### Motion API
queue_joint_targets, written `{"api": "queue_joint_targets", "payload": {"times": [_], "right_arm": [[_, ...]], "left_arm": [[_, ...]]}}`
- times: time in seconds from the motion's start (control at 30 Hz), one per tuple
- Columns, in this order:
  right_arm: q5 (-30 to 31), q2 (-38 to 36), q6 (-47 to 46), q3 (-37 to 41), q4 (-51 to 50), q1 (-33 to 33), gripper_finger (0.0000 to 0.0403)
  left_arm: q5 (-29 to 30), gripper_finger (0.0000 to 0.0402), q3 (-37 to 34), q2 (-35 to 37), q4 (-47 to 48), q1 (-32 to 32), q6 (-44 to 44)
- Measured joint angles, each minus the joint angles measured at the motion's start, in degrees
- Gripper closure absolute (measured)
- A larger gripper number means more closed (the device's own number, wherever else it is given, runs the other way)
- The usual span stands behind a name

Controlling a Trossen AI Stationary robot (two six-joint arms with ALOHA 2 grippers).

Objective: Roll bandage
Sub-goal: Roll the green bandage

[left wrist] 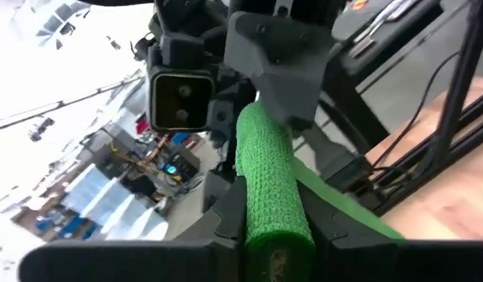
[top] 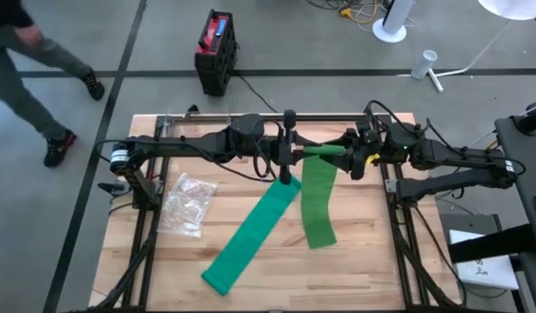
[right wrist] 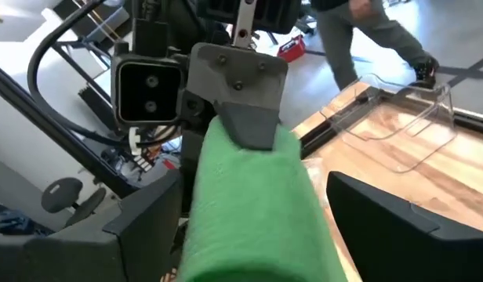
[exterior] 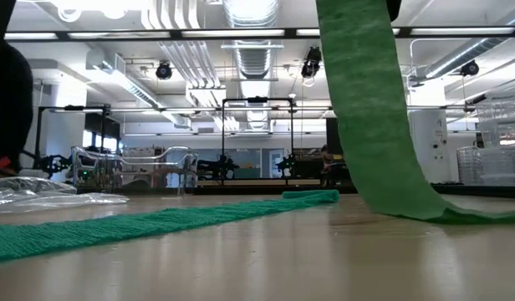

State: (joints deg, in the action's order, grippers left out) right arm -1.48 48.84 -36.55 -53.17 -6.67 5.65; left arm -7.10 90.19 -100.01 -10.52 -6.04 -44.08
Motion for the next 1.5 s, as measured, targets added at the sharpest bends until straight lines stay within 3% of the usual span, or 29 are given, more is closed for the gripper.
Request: {"api": "queue_joint_targets", "payload": {"times": [0.13, 0.67, 1.0, 1.23, 1.5], "right_arm": [[0.00, 0.00, -1.48, 0.00, 0.45, 0.00, 0.0105], [0.14, 0.57, -7.11, 0.02, 1.45, 0.02, 0.0145], [1.05, 0.87, -3.17, 0.07, 2.29, 0.02, 0.0235], [1.40, 0.85, 1.63, 0.11, 2.24, 0.00, 0.0300], [3.12, 0.73, 11.76, 0.07, 3.32, -0.11, 0.0322]], "left_arm": [[3.18, 0.0350, 0.00, 0.00, 0.31, 0.00, -3.11], [3.62, 0.0343, 0.00, 0.00, 0.79, -0.04, -7.05], [3.62, 0.0335, 0.00, 0.00, 0.52, -0.02, -2.19], [0.56, 0.0268, 0.02, 0.02, 1.59, -0.11, 5.39], [0.10, 0.0149, 0.00, 0.77, 3.13, -0.78, 19.57]]}}
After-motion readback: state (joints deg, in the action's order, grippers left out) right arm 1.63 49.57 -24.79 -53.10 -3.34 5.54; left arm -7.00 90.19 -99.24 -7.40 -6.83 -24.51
